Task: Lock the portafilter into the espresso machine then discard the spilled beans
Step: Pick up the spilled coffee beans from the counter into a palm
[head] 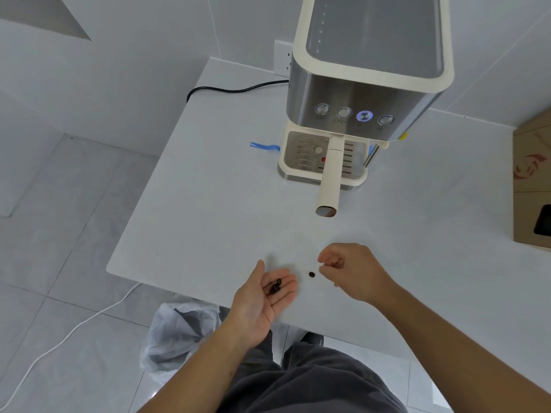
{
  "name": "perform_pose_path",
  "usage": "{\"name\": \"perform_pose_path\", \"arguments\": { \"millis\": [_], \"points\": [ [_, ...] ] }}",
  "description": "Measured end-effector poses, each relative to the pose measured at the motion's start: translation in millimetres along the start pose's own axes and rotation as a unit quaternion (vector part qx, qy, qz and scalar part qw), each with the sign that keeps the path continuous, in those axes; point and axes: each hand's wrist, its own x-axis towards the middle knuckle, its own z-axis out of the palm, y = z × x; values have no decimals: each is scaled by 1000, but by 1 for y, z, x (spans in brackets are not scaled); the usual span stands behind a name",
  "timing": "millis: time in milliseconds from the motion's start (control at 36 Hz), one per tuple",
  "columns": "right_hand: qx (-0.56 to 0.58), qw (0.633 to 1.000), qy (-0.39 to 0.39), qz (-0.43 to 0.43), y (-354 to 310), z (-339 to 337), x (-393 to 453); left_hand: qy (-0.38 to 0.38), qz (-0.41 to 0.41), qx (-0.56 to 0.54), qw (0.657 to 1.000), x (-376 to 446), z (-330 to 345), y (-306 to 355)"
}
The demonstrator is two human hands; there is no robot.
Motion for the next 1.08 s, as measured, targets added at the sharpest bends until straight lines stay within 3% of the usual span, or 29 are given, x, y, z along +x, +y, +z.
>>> {"name": "perform_pose_path", "arguments": {
  "millis": [778, 1083],
  "points": [
    [-123, 992, -34, 16, -1, 31, 7, 13, 7, -10, 1000, -4, -30, 19],
    [-71, 997, 8, 38, -11, 30, -5, 1, -4, 8, 1000, -10, -44, 19]
  ]
}}
